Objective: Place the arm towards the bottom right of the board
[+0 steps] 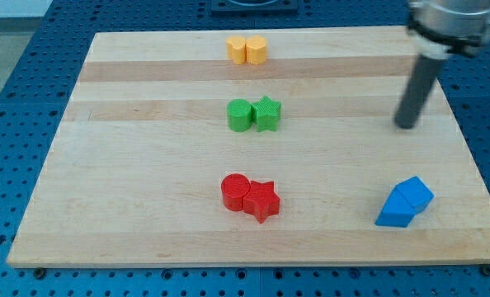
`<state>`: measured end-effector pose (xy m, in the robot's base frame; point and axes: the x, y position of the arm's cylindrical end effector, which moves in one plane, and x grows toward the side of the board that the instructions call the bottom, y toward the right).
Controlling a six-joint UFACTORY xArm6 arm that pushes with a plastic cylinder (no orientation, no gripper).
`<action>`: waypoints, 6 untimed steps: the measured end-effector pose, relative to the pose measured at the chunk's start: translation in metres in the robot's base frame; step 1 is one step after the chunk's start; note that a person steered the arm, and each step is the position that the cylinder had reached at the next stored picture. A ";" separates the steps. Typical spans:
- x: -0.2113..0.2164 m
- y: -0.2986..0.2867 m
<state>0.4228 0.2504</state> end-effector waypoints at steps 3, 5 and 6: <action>0.171 0.073; 0.141 0.006; 0.110 0.001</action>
<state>0.5328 0.2510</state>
